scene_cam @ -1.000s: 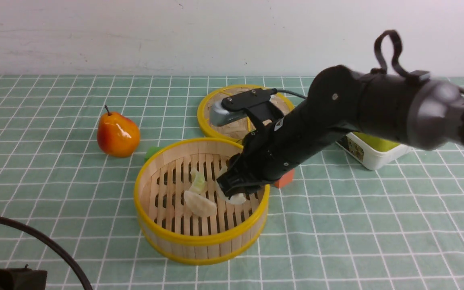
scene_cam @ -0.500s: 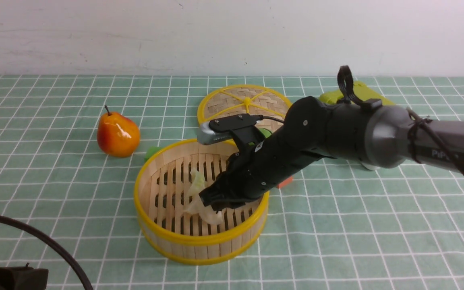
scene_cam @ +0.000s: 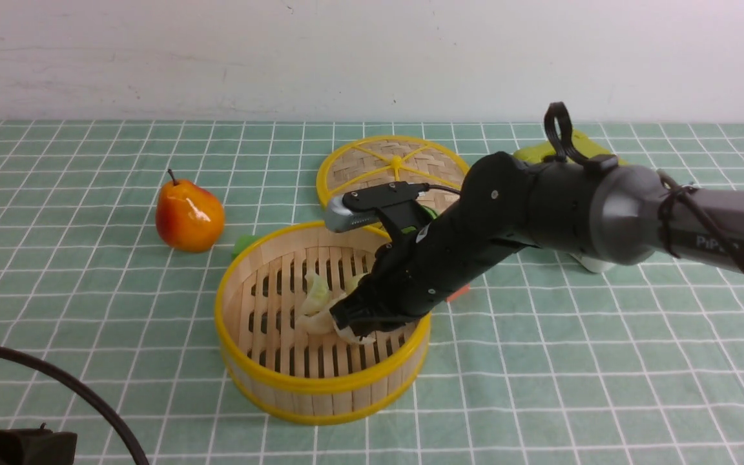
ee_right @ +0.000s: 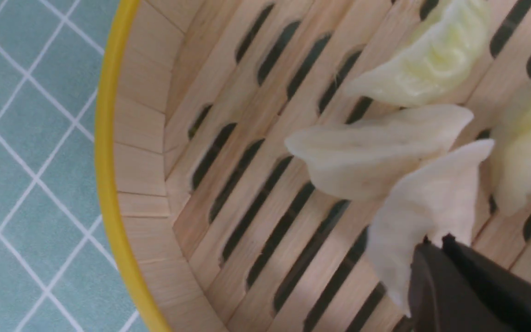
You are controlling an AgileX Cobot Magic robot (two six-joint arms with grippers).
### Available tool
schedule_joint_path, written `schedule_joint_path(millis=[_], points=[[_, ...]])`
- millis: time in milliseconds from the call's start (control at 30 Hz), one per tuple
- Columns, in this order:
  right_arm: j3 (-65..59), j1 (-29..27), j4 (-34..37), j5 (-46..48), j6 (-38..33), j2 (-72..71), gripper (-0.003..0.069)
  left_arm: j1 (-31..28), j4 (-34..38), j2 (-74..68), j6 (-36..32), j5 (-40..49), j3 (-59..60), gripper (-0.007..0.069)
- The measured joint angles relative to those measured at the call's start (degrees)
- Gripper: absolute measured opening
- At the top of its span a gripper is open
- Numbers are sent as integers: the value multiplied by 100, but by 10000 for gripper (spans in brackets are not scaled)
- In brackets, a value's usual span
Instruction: Put the dumplings into the steamer on the table with the blue tablecloth.
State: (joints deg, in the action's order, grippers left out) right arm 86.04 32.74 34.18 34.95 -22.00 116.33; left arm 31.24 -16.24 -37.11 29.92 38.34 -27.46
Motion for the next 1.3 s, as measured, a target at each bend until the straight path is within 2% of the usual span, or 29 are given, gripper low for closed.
schedule_joint_path(millis=[233,567,767,1033,1300], points=[[470,123,50,126,20,-155,4,0,0,0,0,-50,0,141],[536,187,-33,-634,20,320,15,0,-5,0,0,-85,0,143],[536,348,-13,-736,3,388,21,0,-11,0,0,-85,0,146],[536,660,-36,-529,-918,418,30,0,-11,0,0,-89,0,147],[536,573,-254,72,-1080,-99,41,0,-11,0,0,-29,0,150]])
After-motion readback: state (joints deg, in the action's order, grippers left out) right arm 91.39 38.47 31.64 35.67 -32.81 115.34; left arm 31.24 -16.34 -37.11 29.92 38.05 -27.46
